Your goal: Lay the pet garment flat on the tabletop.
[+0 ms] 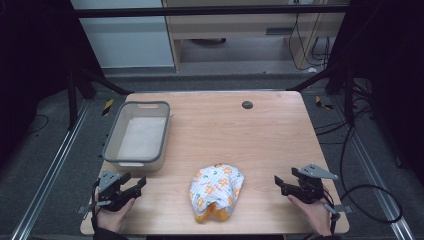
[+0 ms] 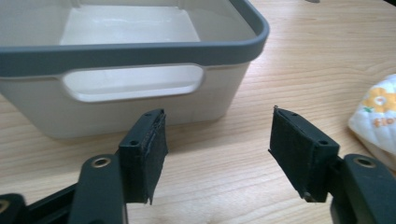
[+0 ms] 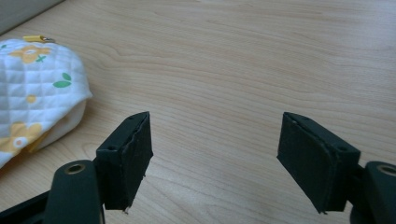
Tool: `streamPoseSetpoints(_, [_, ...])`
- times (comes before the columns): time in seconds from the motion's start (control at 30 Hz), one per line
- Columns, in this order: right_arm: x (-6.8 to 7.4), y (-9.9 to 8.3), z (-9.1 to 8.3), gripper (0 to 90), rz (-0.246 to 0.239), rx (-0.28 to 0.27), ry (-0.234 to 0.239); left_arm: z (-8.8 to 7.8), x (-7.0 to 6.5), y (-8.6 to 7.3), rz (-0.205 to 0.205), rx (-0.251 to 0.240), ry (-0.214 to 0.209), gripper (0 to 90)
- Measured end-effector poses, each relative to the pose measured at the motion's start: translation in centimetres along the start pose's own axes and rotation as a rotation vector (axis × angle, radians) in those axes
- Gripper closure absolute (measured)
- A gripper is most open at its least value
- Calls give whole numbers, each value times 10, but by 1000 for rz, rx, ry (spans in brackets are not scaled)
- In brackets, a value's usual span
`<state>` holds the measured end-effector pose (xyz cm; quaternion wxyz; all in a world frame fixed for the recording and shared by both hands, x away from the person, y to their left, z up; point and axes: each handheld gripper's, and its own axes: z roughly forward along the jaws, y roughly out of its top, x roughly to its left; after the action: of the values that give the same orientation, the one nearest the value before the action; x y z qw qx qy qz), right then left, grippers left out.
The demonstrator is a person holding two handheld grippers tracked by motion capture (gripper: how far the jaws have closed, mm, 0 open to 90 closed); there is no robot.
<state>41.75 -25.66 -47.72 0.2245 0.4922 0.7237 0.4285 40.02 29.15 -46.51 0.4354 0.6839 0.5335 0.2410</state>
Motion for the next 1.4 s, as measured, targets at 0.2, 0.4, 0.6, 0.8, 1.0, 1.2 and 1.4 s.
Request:
streamPoseSetpoints(0.2, [4,1,-1,285,-7,1,31,-2,-8,1,6,5,-49,430])
streamPoseSetpoints(0.4, [14,6,0,298,-11,4,75,0,-22,4,61,15,-104,458])
streamPoseSetpoints(0.6, [22,16,1,323,-12,-13,103,4,-35,8,84,22,-135,453])
streamPoseSetpoints(0.8, [29,33,3,342,-12,-32,131,11,-46,24,121,31,-163,448])
streamPoseSetpoints(1.0, [35,50,10,344,-23,-43,152,25,-62,37,145,28,-183,443])
streamPoseSetpoints(1.2, [50,56,27,354,-22,-36,196,50,-82,47,146,28,-205,434])
streamPoseSetpoints(1.4, [59,47,41,352,-47,15,206,63,-92,42,158,75,-227,428])
